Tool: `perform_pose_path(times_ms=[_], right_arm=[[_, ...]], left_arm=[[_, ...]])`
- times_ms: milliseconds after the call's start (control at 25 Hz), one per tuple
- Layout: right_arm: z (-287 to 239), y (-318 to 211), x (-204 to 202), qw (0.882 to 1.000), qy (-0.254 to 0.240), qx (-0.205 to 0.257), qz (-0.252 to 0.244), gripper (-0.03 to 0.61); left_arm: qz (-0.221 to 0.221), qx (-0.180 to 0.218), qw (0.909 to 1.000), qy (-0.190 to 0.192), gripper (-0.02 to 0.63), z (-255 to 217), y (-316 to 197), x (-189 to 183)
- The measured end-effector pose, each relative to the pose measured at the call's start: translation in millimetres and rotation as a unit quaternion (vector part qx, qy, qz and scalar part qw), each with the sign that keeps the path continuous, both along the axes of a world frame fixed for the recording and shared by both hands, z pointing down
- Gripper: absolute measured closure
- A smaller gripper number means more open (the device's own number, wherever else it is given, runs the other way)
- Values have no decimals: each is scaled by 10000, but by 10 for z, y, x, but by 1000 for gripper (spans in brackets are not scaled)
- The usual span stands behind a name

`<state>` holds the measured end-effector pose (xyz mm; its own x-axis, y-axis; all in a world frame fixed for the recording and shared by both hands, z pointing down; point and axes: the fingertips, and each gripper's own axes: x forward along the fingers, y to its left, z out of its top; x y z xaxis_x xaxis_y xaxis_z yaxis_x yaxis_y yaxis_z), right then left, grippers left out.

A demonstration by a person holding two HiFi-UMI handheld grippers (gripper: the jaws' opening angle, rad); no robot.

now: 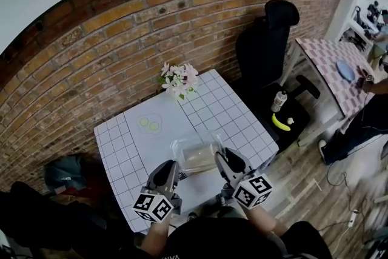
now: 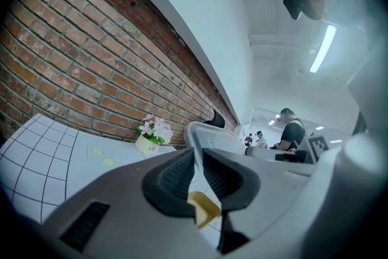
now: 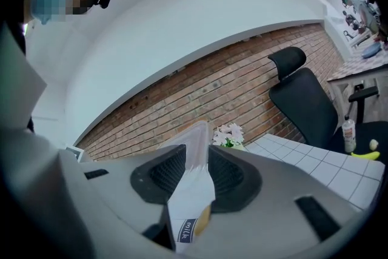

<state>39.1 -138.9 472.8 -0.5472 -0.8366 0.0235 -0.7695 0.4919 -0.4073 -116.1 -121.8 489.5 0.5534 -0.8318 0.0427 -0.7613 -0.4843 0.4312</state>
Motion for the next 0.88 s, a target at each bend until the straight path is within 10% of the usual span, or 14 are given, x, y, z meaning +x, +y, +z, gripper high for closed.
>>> perform_pose_path(times_ms=[880], right_arm=[[-357, 538, -124, 9985, -148, 419, 306, 491]], left_arm=[[241, 465, 9985, 177, 572, -400, 458, -167]])
